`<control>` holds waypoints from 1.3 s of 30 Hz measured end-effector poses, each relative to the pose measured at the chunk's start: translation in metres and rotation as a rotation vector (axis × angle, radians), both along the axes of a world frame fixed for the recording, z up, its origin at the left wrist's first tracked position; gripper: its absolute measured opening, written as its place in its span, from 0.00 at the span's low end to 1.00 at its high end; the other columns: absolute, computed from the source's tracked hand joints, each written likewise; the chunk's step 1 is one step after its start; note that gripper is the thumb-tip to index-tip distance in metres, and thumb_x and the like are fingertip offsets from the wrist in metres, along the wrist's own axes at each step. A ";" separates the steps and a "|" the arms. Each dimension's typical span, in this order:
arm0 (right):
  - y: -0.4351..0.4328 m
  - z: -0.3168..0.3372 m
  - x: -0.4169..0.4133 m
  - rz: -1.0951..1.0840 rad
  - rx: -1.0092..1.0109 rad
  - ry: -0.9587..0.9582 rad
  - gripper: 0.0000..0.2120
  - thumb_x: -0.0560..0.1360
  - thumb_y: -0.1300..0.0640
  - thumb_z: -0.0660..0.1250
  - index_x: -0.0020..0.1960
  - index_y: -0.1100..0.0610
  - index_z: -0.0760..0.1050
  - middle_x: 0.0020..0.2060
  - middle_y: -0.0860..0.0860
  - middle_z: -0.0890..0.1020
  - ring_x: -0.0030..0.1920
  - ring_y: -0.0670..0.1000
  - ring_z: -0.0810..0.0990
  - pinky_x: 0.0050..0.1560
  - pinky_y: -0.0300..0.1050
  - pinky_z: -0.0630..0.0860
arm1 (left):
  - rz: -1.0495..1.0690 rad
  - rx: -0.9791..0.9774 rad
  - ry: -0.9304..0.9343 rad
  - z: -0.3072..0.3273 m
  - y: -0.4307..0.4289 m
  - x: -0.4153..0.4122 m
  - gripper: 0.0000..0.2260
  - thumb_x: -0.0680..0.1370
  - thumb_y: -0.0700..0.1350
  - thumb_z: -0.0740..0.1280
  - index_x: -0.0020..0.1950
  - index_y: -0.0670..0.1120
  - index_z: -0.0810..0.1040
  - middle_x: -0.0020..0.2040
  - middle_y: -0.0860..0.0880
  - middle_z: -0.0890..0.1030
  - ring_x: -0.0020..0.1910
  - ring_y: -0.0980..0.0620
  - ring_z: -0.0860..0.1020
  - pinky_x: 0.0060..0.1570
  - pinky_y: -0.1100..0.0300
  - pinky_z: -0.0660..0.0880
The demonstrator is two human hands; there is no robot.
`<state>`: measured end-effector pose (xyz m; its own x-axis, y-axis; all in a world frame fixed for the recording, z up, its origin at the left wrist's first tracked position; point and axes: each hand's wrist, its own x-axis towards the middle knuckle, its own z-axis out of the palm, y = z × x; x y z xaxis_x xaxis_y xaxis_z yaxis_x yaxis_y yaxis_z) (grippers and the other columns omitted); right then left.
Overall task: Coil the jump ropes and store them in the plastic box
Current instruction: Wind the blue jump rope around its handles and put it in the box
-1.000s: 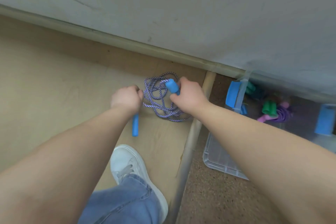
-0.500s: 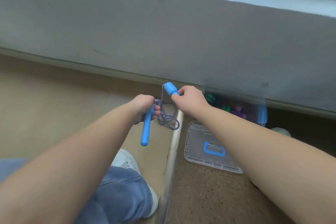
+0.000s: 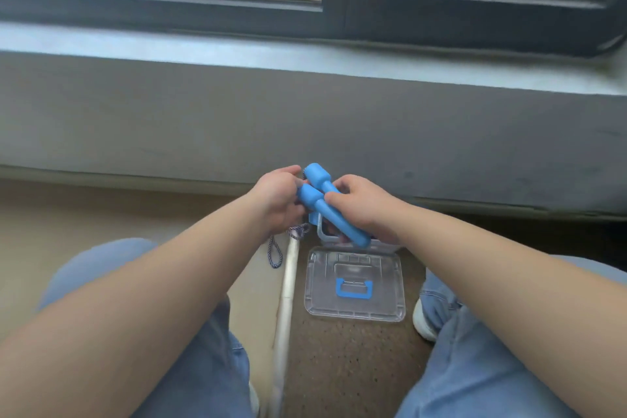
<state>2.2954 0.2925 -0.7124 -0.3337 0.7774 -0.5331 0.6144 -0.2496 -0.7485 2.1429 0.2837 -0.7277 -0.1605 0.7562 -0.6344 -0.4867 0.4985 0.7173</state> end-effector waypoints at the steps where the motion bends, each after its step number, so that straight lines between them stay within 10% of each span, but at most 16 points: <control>1: -0.005 0.007 0.005 -0.031 -0.100 0.099 0.07 0.82 0.55 0.57 0.58 0.54 0.70 0.49 0.61 0.82 0.41 0.57 0.84 0.41 0.54 0.83 | 0.000 0.029 0.000 0.005 0.000 0.004 0.22 0.80 0.27 0.53 0.71 0.41 0.67 0.53 0.37 0.79 0.45 0.43 0.80 0.26 0.58 0.78; 11: -0.006 0.038 0.039 -0.070 -0.212 0.331 0.10 0.81 0.55 0.67 0.58 0.60 0.73 0.38 0.54 0.78 0.28 0.47 0.72 0.30 0.41 0.69 | -0.085 0.296 0.220 0.015 0.009 0.029 0.13 0.82 0.34 0.58 0.64 0.44 0.74 0.49 0.44 0.82 0.39 0.52 0.81 0.36 0.60 0.79; 16: 0.000 0.032 0.038 0.030 -0.255 0.387 0.05 0.80 0.59 0.68 0.49 0.58 0.71 0.35 0.53 0.73 0.28 0.48 0.70 0.29 0.41 0.66 | -0.443 0.607 1.084 -0.021 0.012 -0.005 0.23 0.74 0.40 0.55 0.67 0.51 0.74 0.50 0.48 0.76 0.47 0.64 0.74 0.49 0.65 0.71; 19: 0.001 0.032 0.036 0.071 -0.278 0.385 0.06 0.79 0.59 0.69 0.50 0.59 0.72 0.36 0.54 0.73 0.29 0.48 0.70 0.30 0.41 0.66 | -0.506 0.640 0.987 -0.038 0.016 -0.012 0.21 0.73 0.43 0.60 0.66 0.51 0.74 0.61 0.50 0.71 0.61 0.57 0.71 0.63 0.66 0.67; 23: 0.006 0.028 0.031 0.005 -0.360 0.409 0.07 0.78 0.57 0.71 0.48 0.58 0.73 0.35 0.53 0.74 0.29 0.48 0.71 0.30 0.39 0.67 | -0.486 0.564 0.661 -0.031 0.020 -0.007 0.08 0.76 0.44 0.59 0.42 0.57 0.74 0.37 0.62 0.76 0.38 0.59 0.72 0.42 0.62 0.71; 30: 0.004 0.027 0.027 -0.036 -0.547 0.461 0.08 0.81 0.49 0.66 0.51 0.54 0.71 0.37 0.54 0.80 0.33 0.51 0.81 0.36 0.47 0.82 | -0.343 0.547 0.667 -0.030 0.032 -0.006 0.07 0.81 0.50 0.59 0.46 0.54 0.75 0.35 0.60 0.75 0.34 0.59 0.71 0.35 0.67 0.70; 39: 0.006 0.019 0.030 -0.073 -0.595 0.533 0.08 0.83 0.54 0.63 0.59 0.57 0.75 0.36 0.51 0.74 0.30 0.46 0.68 0.27 0.36 0.64 | -0.345 0.515 0.772 -0.028 0.032 -0.010 0.07 0.82 0.51 0.59 0.46 0.56 0.74 0.34 0.62 0.77 0.34 0.61 0.73 0.37 0.64 0.70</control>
<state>2.3252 0.2988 -0.6930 -0.6196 0.4422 -0.6485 0.1787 -0.7251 -0.6651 2.1333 0.3154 -0.7553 -0.1105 0.9934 -0.0294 0.3190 0.0635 0.9456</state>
